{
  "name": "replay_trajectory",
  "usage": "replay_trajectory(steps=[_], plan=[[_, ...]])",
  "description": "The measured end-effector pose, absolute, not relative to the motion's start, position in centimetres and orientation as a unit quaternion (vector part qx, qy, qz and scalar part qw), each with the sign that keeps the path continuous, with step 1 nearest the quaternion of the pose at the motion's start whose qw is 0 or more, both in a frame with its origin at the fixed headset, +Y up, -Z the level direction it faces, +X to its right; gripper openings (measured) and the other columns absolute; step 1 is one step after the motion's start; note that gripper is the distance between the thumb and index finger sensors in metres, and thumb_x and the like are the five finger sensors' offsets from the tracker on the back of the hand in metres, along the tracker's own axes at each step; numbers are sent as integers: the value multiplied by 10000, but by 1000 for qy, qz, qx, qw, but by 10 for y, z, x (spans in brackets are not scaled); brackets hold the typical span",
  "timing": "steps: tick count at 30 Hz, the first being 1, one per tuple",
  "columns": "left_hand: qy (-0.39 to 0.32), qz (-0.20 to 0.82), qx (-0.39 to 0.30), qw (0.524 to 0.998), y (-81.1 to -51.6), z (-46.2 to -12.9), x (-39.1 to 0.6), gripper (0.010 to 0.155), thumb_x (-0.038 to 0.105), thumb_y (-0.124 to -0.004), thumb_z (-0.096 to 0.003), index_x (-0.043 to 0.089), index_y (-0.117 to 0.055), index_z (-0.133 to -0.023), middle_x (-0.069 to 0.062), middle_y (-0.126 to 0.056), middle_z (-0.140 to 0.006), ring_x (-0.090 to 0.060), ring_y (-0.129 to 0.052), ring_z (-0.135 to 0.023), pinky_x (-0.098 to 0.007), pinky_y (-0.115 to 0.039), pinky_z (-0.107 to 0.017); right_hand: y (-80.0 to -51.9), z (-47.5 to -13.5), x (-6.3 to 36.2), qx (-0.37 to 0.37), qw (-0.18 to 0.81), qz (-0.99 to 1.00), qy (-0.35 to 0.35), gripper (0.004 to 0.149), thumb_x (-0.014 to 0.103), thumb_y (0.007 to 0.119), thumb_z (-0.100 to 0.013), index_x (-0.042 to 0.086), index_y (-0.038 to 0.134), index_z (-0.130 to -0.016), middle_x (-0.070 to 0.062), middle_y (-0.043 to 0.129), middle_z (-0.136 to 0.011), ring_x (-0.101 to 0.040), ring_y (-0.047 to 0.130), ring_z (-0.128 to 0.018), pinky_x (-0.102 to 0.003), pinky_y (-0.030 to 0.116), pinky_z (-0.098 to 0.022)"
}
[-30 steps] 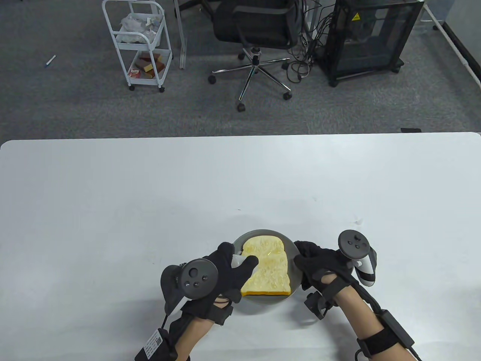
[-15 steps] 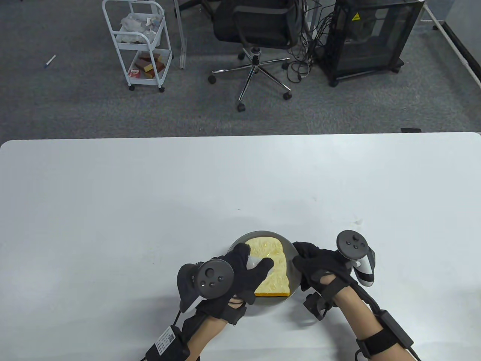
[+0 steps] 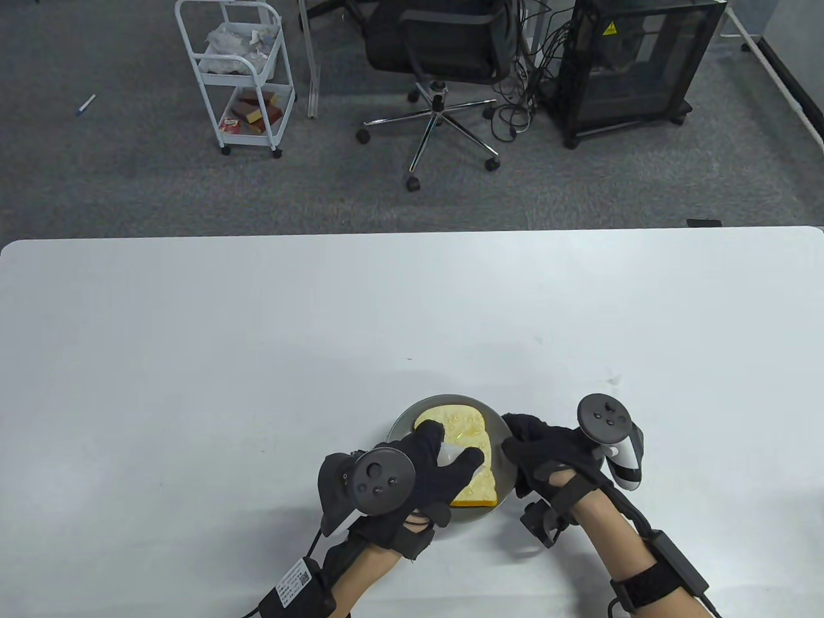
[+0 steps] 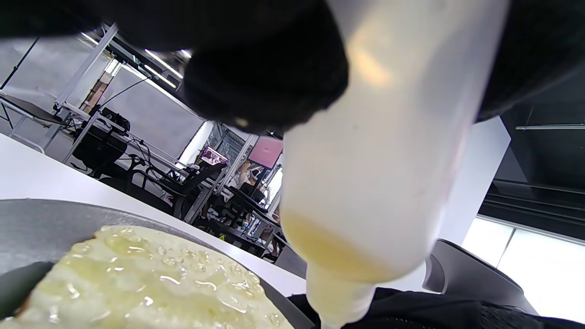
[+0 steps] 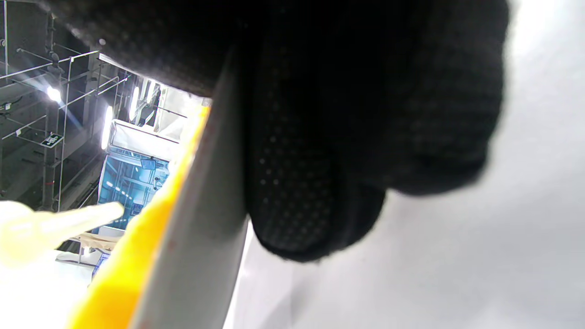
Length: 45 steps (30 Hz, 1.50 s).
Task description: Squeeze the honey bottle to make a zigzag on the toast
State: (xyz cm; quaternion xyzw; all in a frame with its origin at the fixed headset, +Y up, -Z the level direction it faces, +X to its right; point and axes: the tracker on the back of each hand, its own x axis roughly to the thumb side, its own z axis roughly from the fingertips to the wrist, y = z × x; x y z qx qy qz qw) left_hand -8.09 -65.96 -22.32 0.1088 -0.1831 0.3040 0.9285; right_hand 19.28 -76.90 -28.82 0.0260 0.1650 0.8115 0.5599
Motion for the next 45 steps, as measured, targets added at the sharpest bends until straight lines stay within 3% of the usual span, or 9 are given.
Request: replay_trajectory(steps=[45], plan=[[-113, 269, 81, 953, -641, -222, -148, 679, 731, -863, -502, 112, -825, -779, -94, -1011, -327, -22, -929, 77, -343, -903, -71, -767, -292, 203, 18, 570, 806, 159, 563, 241, 817, -487, -25, 679, -964, -160, 1018, -634, -233, 1166, -293, -271, 1006, -151]])
